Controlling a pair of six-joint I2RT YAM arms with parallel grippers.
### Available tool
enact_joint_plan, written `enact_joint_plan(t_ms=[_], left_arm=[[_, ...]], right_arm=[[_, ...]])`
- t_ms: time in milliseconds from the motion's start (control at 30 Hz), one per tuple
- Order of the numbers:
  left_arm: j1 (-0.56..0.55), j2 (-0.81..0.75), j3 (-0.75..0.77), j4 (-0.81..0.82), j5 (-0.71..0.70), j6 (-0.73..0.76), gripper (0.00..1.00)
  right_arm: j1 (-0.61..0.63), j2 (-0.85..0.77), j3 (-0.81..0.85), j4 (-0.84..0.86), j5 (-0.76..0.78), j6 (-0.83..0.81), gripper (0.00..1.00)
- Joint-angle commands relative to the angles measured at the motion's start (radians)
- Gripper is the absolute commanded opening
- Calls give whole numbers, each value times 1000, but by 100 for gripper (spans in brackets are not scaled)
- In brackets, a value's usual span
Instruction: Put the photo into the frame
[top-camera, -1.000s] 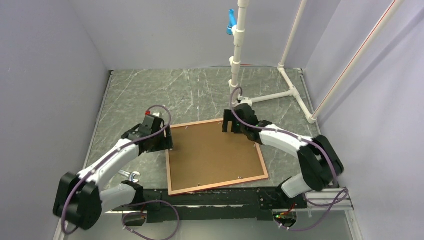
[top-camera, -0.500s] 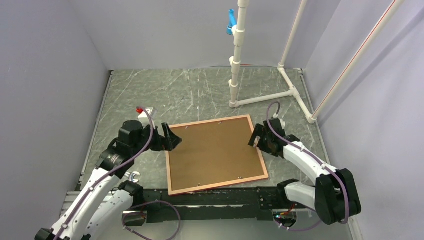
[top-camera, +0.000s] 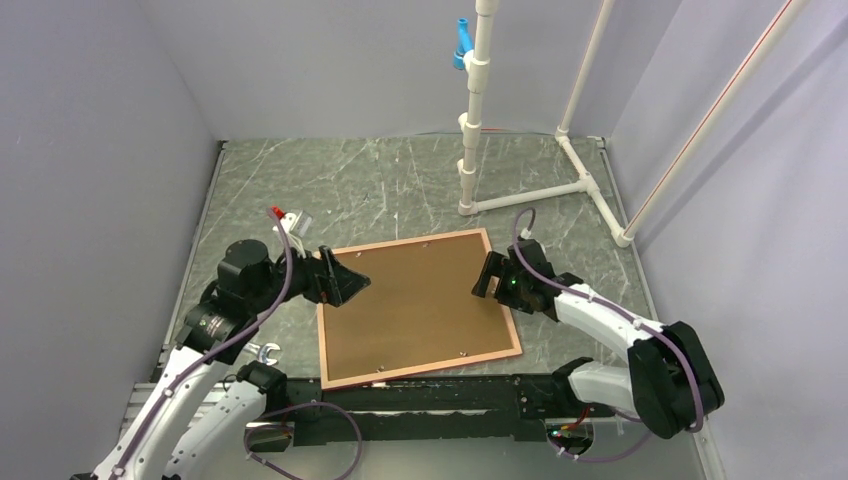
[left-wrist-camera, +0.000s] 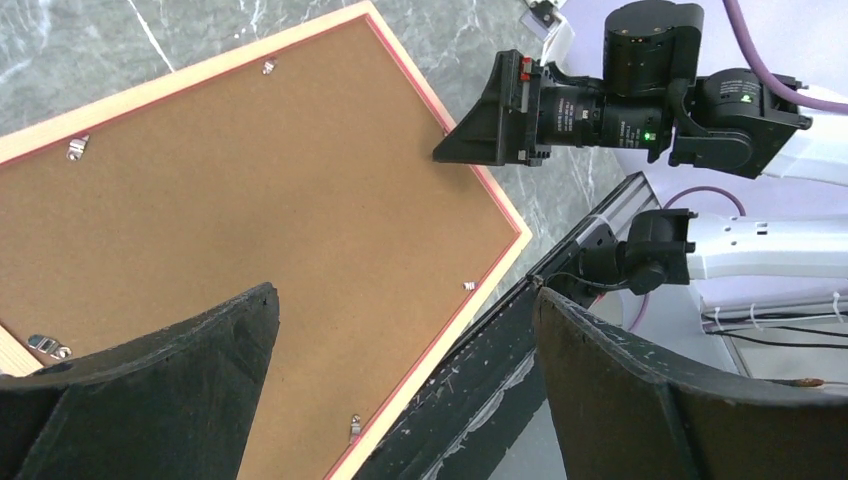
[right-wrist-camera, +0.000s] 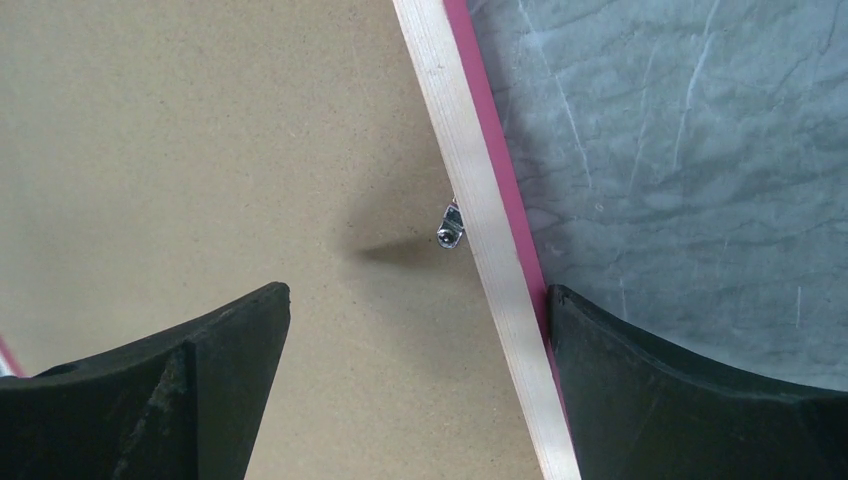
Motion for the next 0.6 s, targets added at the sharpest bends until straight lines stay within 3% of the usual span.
enact_joint_plan(t_ms=[0,200,567], left_arm=[[-11,30,21,-3,30,24,99],[-78,75,19,-64,-39,70,99],[-352,175,-43,-62,-238,83,99]], right_arm=[[125,70,2,-28,-118,121,100],[157,50,30,-163,-21,91,100],[158,-143,-99,-310,-32,167,98]])
